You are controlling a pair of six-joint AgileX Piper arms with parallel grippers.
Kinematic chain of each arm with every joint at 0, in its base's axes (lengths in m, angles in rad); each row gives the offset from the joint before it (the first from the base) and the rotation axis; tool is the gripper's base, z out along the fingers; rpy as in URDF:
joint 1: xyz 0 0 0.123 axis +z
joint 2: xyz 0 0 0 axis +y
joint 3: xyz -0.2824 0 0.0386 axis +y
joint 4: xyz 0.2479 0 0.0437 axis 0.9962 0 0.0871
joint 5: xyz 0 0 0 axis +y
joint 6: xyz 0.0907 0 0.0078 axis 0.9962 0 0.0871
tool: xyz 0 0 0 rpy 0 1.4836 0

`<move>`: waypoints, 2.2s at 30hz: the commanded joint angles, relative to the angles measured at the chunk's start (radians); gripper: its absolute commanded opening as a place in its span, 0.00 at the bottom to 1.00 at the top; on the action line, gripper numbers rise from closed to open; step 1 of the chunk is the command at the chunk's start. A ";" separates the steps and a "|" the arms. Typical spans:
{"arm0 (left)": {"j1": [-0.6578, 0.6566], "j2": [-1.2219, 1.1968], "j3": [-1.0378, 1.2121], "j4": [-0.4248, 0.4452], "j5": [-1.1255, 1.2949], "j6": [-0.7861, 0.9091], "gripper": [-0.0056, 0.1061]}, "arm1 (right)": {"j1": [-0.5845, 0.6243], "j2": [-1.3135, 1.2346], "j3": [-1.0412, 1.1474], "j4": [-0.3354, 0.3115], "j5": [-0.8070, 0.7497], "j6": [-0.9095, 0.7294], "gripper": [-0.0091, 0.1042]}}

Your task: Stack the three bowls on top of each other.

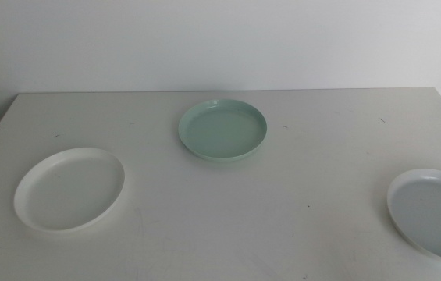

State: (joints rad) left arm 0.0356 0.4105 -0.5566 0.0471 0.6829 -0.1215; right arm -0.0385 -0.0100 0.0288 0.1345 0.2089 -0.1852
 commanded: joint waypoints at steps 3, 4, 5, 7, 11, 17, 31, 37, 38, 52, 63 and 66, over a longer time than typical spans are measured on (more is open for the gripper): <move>-0.007 0.128 -0.224 -0.007 0.111 -0.012 0.99 | -0.007 -0.017 -0.006 -0.010 -0.075 -0.008 0.44; -0.007 0.155 -0.272 -0.007 0.150 -0.012 0.99 | -0.007 -0.017 -0.006 -0.010 -0.075 -0.008 0.44; -0.007 0.183 -0.310 -0.007 0.187 -0.012 0.99 | -0.007 -0.017 -0.006 -0.010 -0.075 -0.008 0.44; -0.007 0.236 -0.404 -0.007 0.254 -0.012 0.99 | -0.007 -0.017 -0.006 -0.010 -0.075 -0.008 0.44; -0.007 0.331 -0.566 -0.005 0.348 -0.012 0.99 | -0.007 -0.017 -0.006 -0.010 -0.075 -0.008 0.44; -0.007 0.509 -0.786 -0.007 0.504 -0.012 0.99 | -0.007 -0.017 -0.006 -0.010 -0.075 -0.008 0.44; -0.007 0.865 -0.999 -0.009 0.626 -0.013 0.99 | -0.007 -0.017 -0.006 -0.010 -0.075 -0.008 0.44; -0.007 0.958 -0.999 0.036 0.619 -0.013 0.99 | -0.007 -0.017 -0.006 -0.010 -0.075 -0.008 0.44; -0.007 0.974 -0.999 0.049 0.611 -0.013 0.99 | -0.007 -0.017 -0.006 -0.010 -0.075 -0.008 0.44; 0.121 1.186 -0.999 -0.102 0.577 0.205 0.99 | -0.007 -0.017 -0.006 -0.010 -0.075 -0.008 0.44; 0.194 1.383 -0.999 -0.166 0.439 0.343 0.99 | -0.007 -0.017 -0.006 -0.010 -0.075 -0.008 0.44; 0.194 1.447 -0.999 -0.169 0.405 0.372 0.99 | -0.007 -0.017 -0.006 -0.010 -0.075 -0.008 0.44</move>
State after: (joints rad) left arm 0.2271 1.8819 -1.5244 -0.0985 1.1229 0.2327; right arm -0.0385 -0.0100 0.0288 0.1345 0.2108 -0.1852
